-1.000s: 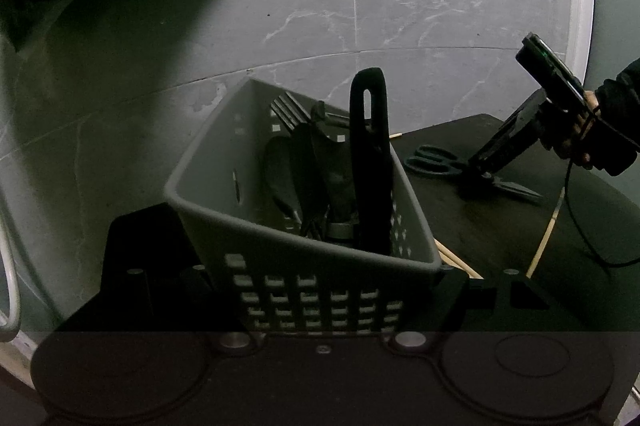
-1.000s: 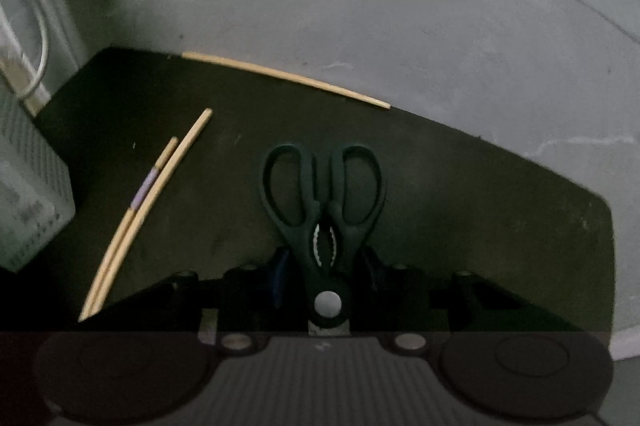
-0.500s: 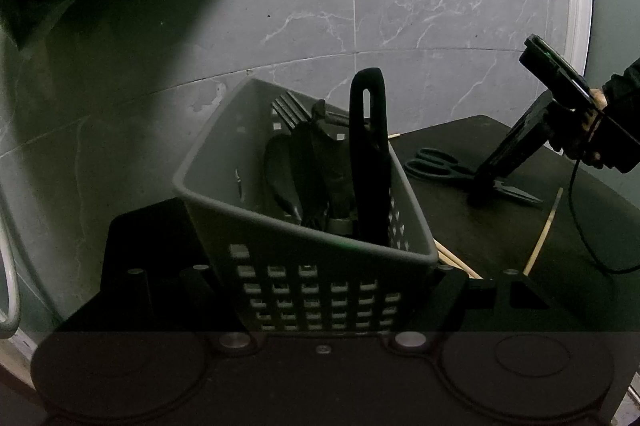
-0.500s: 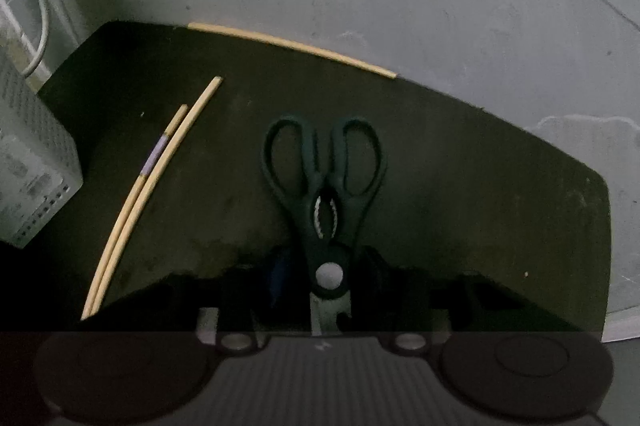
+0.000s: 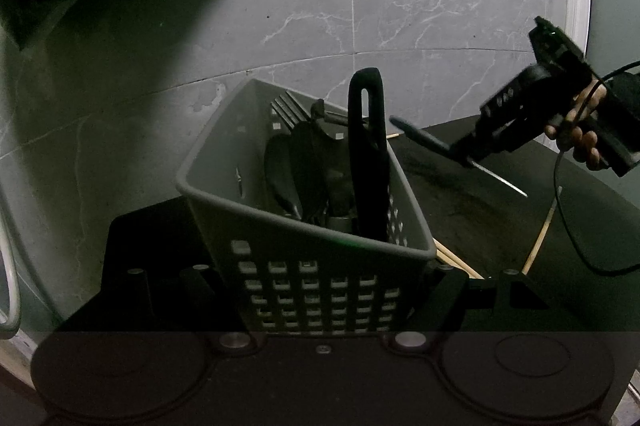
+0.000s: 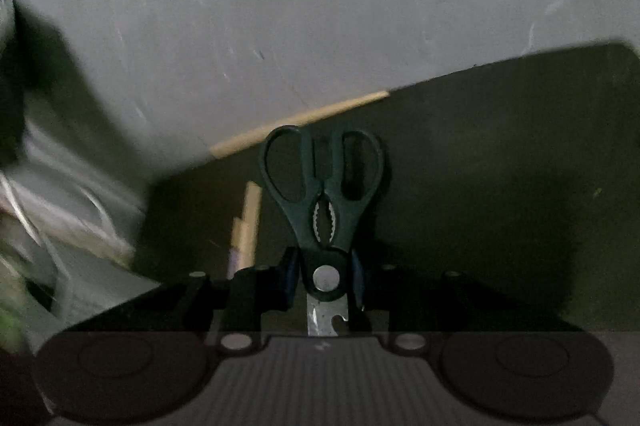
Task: Organize utensils
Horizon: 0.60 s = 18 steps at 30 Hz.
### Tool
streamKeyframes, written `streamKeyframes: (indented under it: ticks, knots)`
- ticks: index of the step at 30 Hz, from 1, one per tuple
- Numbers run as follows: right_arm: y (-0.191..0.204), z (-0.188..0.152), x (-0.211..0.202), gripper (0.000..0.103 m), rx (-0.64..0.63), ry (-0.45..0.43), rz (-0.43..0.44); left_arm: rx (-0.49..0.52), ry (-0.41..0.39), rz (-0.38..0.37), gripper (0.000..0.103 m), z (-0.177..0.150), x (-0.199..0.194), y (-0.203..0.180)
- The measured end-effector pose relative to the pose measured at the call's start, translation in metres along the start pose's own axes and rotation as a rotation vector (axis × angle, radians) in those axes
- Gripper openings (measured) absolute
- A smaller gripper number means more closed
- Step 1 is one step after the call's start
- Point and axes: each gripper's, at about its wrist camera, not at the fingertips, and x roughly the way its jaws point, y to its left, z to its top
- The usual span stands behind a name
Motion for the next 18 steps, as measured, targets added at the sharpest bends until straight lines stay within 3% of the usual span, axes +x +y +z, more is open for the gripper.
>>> streamKeyframes:
  ticks: [4, 8, 15, 18]
  knots:
    - [-0.003, -0.013, -0.008, 0.03, 0.109, -0.087, 0.145, 0.003, 0.0, -0.002, 0.078, 0.0, 0.0, 0.001]
    - [0.018, -0.028, -0.023, 0.03, 0.103, -0.177, 0.26, 0.003, -0.001, -0.006, 0.078, 0.0, -0.001, 0.001]
    - [0.1, -0.062, -0.036, 0.031, -0.046, -0.415, 0.426, 0.013, -0.003, -0.017, 0.078, -0.001, -0.002, 0.003]
    - [0.135, -0.076, -0.029, 0.031, -0.131, -0.519, 0.452, 0.026, -0.002, -0.029, 0.078, -0.002, -0.002, 0.005]
